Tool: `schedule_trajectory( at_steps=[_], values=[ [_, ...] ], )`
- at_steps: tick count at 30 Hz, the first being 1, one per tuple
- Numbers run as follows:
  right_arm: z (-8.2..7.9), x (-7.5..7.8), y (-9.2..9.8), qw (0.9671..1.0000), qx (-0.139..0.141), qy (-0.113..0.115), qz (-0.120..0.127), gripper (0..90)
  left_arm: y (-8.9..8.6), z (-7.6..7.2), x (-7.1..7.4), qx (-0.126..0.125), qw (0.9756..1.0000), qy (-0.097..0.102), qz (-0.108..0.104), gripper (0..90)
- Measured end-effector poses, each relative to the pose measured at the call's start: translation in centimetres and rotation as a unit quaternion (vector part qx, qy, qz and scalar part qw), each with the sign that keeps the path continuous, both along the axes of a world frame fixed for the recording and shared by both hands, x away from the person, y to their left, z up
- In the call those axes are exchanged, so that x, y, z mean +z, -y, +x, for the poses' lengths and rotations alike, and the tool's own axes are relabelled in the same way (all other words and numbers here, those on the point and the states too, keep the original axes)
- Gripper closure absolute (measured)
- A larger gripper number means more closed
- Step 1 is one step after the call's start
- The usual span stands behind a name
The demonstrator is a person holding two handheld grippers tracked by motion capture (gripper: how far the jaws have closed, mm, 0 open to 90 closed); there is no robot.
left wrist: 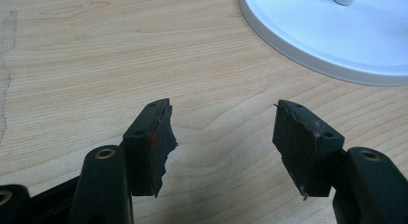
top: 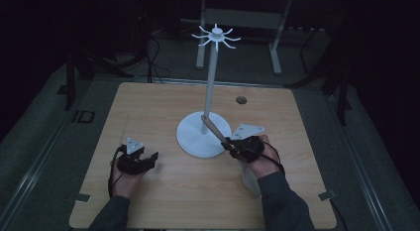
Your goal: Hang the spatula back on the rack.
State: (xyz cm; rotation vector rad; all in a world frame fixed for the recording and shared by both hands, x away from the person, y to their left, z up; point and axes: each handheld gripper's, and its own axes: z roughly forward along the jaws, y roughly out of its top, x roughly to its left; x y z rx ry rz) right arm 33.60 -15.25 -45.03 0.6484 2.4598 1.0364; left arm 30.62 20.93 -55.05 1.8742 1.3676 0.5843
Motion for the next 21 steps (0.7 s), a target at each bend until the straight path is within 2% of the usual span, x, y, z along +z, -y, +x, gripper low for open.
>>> schedule_trajectory(
  at_steps=[10,21],
  values=[
    [-0.1,0.7,0.9,0.9992,-0.022,0.021,0.027,75.7,0.1,0.0,0.0,-0.001,1.0,0.0,0.001,39.3],
    [-0.3,1.6,1.7,0.9968,-0.036,0.044,0.056,75.7,0.0,0.0,0.0,0.0,1.0,0.001,0.001,39.2]
  ],
)
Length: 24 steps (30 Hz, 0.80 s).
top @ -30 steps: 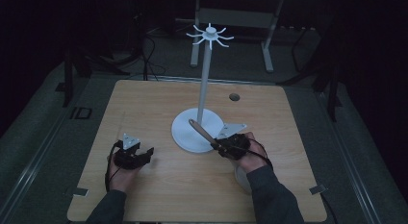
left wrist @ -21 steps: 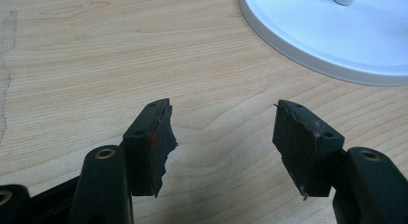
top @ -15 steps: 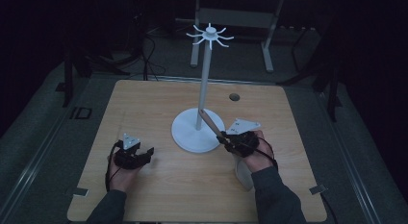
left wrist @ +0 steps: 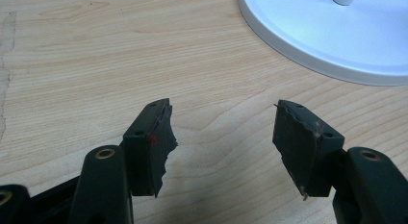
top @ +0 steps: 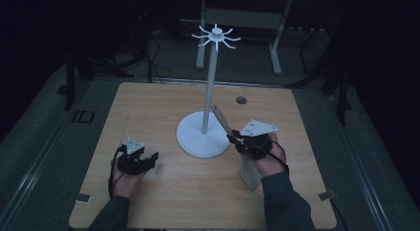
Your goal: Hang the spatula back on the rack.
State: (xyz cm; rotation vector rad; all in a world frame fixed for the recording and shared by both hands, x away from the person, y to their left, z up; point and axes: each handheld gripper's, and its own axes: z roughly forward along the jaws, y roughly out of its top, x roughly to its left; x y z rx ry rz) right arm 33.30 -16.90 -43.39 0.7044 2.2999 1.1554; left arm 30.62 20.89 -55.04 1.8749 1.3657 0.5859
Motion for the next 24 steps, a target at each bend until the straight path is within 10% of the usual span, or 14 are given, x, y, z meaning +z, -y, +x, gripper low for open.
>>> schedule_trajectory(
  at_steps=[24],
  values=[
    [-0.3,1.7,0.2,0.9981,-0.007,0.035,0.05,75.7,-0.1,0.0,0.0,0.001,1.0,0.0,-0.001,39.3]
  ],
)
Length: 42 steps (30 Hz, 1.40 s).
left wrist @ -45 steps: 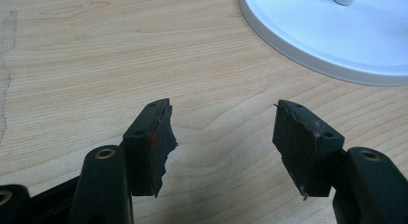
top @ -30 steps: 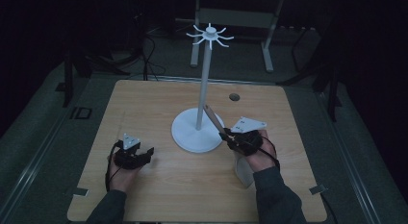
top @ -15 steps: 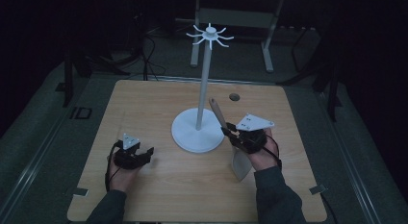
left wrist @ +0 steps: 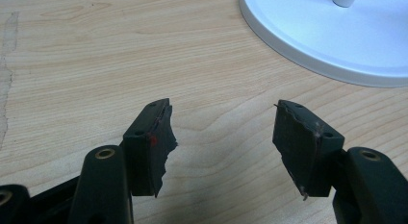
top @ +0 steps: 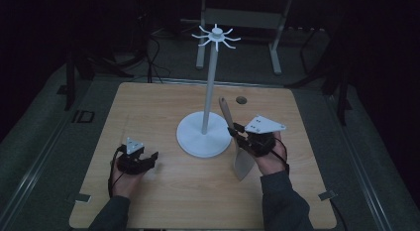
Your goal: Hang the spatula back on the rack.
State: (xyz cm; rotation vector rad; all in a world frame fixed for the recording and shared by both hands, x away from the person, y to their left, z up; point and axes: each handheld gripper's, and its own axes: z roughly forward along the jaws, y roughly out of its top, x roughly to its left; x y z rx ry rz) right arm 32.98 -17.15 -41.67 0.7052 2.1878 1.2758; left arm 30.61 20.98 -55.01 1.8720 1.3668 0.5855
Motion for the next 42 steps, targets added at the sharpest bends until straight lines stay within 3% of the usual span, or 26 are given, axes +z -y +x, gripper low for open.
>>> schedule_trajectory(
  at_steps=[24,42],
  values=[
    [0.3,1.1,0.0,0.9991,-0.008,0.01,0.041,75.7,0.0,0.0,0.0,0.002,1.0,0.001,-0.002,39.2],
    [0.8,2.3,0.0,0.998,-0.019,0.02,0.057,75.7,0.0,0.0,0.0,0.002,1.0,0.001,-0.002,39.2]
  ],
)
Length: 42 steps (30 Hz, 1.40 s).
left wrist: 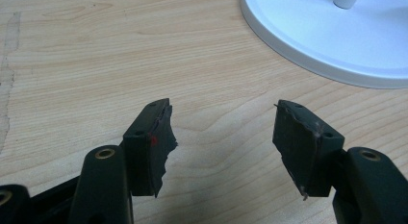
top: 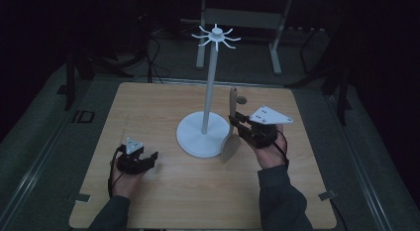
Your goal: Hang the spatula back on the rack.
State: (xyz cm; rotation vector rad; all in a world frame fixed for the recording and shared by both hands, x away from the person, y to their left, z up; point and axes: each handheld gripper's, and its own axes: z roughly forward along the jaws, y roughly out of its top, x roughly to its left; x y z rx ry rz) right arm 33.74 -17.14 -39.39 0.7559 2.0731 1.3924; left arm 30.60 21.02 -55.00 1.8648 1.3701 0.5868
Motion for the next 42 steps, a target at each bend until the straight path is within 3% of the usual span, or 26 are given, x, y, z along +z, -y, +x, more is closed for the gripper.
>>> schedule_trajectory(
  at_steps=[24,42],
  values=[
    [0.7,2.0,-0.3,0.9989,-0.029,0.001,0.038,75.7,-0.1,0.0,0.0,0.001,1.0,0.002,-0.001,39.2],
    [1.4,2.7,-0.2,0.9974,-0.041,-0.009,0.059,75.7,-0.1,0.0,0.0,0.002,1.0,0.002,-0.001,39.2]
  ],
)
